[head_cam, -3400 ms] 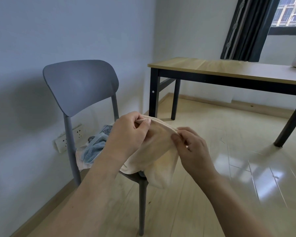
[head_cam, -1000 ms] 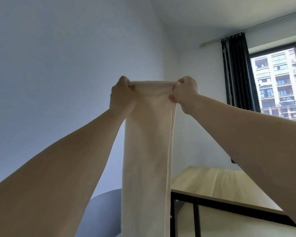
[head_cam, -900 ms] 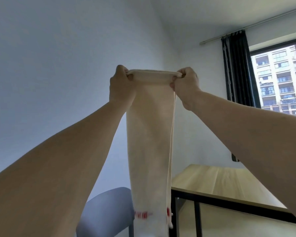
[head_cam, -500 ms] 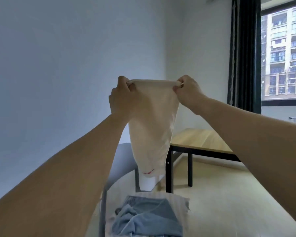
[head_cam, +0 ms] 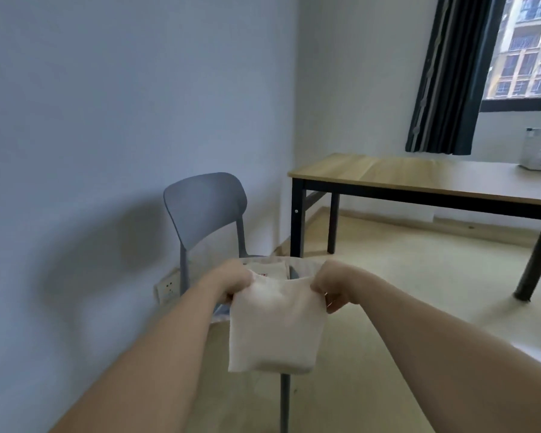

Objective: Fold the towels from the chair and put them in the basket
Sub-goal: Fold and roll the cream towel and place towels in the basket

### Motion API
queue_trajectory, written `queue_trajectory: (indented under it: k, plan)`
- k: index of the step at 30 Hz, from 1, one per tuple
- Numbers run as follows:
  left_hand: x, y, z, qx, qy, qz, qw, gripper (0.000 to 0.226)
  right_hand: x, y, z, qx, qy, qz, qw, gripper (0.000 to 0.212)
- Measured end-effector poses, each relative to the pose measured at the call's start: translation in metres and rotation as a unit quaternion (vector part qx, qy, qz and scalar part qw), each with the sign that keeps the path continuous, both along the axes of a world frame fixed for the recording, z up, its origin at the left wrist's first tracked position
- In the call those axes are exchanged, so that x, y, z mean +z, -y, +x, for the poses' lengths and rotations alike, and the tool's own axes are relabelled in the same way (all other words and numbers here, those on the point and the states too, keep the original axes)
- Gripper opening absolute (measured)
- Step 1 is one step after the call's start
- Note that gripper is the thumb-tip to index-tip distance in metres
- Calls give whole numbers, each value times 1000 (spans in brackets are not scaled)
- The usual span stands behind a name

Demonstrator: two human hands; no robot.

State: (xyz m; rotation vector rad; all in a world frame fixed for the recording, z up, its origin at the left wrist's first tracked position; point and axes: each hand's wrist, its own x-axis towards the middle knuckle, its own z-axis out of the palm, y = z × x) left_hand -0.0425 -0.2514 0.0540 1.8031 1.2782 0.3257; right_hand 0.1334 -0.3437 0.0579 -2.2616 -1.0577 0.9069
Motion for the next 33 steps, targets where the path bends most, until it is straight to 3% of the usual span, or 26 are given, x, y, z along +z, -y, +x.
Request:
queue_trajectory:
  k: [5,8,14,19,21,25,33]
  plan:
    - [-33,-37,6,-23,-47,-90,995,22,-27,-42,13,53,29,-63,996,28]
    - [-30,-80,22,11,-37,-46,998,26,-25,-86,31,63,33,-42,997,27]
    - [-51,-212,83,97,94,81,988,22,-34,-208,78,14,57,88,994,25]
    - [-120,-274,123,134,79,97,983,22,-109,-286,105,9,77,44,996,24]
    - [-150,-289,133,152,76,94,981,17,-134,-301,114,10,68,47,997,24]
    - [-181,-296,141,133,45,66,988,28,-161,-314,123,14,26,82,996,19]
    - [-180,-300,135,72,0,99,993,32,-166,-315,116,37,-57,124,990,12]
